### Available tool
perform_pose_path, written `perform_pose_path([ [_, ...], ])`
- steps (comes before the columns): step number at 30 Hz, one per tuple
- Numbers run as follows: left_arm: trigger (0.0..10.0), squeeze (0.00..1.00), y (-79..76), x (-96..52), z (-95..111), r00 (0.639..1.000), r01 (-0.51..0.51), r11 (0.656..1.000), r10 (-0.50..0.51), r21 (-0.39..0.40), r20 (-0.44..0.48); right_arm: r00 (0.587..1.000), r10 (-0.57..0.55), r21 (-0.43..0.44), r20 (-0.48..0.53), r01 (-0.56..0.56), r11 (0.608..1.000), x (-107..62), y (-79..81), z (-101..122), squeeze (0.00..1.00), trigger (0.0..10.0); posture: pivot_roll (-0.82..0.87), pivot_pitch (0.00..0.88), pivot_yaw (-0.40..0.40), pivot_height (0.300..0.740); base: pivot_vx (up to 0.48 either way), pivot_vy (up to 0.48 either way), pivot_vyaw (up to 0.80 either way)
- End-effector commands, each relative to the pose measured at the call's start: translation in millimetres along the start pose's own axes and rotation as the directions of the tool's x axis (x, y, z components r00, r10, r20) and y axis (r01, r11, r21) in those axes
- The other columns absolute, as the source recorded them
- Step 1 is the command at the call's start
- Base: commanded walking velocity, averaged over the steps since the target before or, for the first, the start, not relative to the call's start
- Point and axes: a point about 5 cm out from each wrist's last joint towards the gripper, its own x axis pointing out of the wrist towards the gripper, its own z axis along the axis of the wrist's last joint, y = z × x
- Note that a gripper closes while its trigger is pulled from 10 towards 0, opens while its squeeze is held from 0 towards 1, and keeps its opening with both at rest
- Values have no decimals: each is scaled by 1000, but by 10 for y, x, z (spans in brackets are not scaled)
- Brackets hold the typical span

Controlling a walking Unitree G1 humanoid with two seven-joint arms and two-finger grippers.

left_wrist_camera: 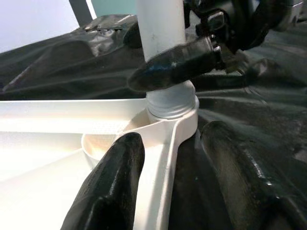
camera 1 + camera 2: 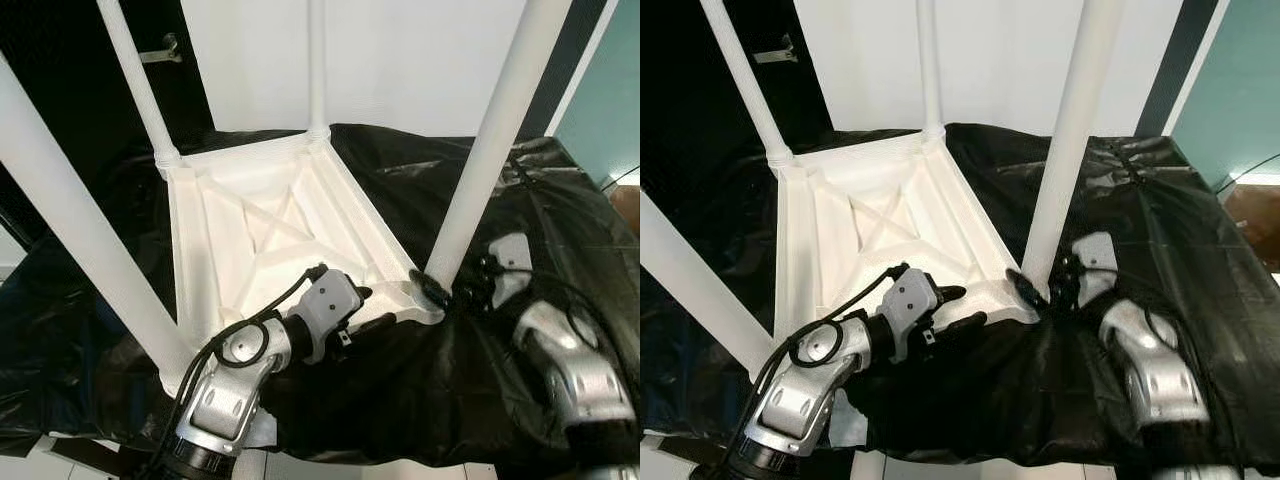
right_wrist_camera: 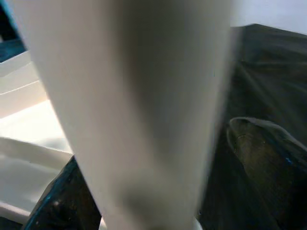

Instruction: Building children table

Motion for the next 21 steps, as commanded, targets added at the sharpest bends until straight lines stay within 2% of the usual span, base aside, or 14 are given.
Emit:
perform_pose_path([
  [1, 10000, 0, 56, 6, -13, 996, -94, 996, 94, 12, -9, 996, 77, 20, -41, -76, 997, 38, 52, -96, 0, 10000, -51, 0, -1, 740, 0, 0, 0],
  [5, 10000, 0, 68, 9, -7, 995, -100, 995, 100, 14, -7, 988, 141, 19, -58, -140, 990, 112, 44, -111, 0, 10000, -45, 0, -5, 740, 0, 0, 0],
  [6, 10000, 0, 73, 9, -4, 995, -102, 995, 102, 15, -6, 984, 167, 20, -61, -166, 986, 146, 45, -111, 0, 4157, -42, 0, -7, 740, 0, 0, 0],
  [7, 10000, 0, 73, 9, -4, 995, -102, 995, 102, 15, -6, 984, 167, 20, -61, -166, 986, 146, 45, -111, 0, 4157, -42, 0, -7, 740, 0, 0, 0],
  [8, 10000, 0, 77, 10, -1, 995, -104, 994, 104, 16, -5, 982, 179, 16, -63, -179, 984, 165, 43, -107, 0, 2667, -40, 0, -8, 740, 0, 0, 0],
  [9, 10000, 0, 79, 10, 0, 994, -106, 994, 106, 17, -5, 980, 188, 12, -63, -188, 982, 176, 39, -103, 0, 0, -40, 0, -8, 740, 0, 0, 0],
  [17, 10000, 0, 66, 5, -8, 994, -108, 994, 108, 13, -5, 978, 194, 22, -71, -193, 981, 155, -4, -150, 0, 0, -32, 0, -15, 740, 0, 0, 0],
  [21, 10000, 0, 60, -12, -25, 994, -108, 994, 108, 15, -10, 991, 102, -13, -83, -104, 995, 116, -32, -208, 0, 0, -36, 0, -18, 740, 0, 0, 0],
])
